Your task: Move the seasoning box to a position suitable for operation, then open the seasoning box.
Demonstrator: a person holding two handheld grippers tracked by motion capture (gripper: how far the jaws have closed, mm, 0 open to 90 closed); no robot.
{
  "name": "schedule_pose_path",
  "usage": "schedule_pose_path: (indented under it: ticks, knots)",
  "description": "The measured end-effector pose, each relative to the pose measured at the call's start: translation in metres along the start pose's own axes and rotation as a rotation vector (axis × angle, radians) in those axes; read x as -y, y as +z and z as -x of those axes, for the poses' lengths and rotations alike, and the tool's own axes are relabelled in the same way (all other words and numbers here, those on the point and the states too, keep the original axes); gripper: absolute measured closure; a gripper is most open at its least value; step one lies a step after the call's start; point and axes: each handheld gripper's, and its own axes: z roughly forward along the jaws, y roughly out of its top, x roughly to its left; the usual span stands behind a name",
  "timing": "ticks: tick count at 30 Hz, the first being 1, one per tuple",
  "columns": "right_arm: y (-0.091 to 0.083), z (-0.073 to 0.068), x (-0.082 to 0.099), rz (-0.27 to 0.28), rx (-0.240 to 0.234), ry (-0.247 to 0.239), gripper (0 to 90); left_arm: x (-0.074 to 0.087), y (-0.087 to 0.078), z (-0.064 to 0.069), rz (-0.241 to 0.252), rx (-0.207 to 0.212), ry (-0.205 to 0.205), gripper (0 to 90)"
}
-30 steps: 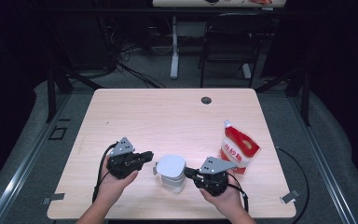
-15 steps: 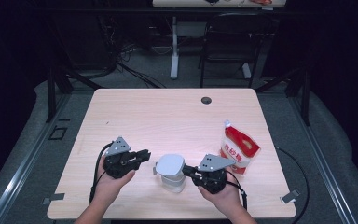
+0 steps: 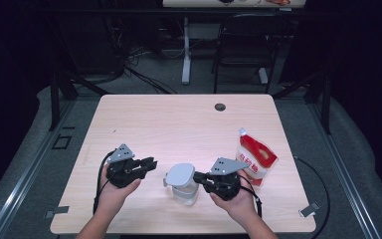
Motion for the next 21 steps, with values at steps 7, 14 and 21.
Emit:
schedule_pose_path:
  ticks: [7, 14, 21]
  knots:
    - [0.001, 0.001, -0.004, -0.016, 0.004, 0.013, 86.3, 0.000, -0.001, -0.005, 0.002, -0.017, -0.007, 74.4]
    - [0.003, -0.003, -0.009, -0.013, -0.004, 0.005, 86.3, 0.000, -0.002, -0.005, 0.013, -0.025, -0.016, 74.4]
    - [0.007, -0.005, -0.015, -0.006, -0.009, -0.009, 86.3, -0.001, -0.003, -0.005, 0.014, -0.028, -0.013, 74.1]
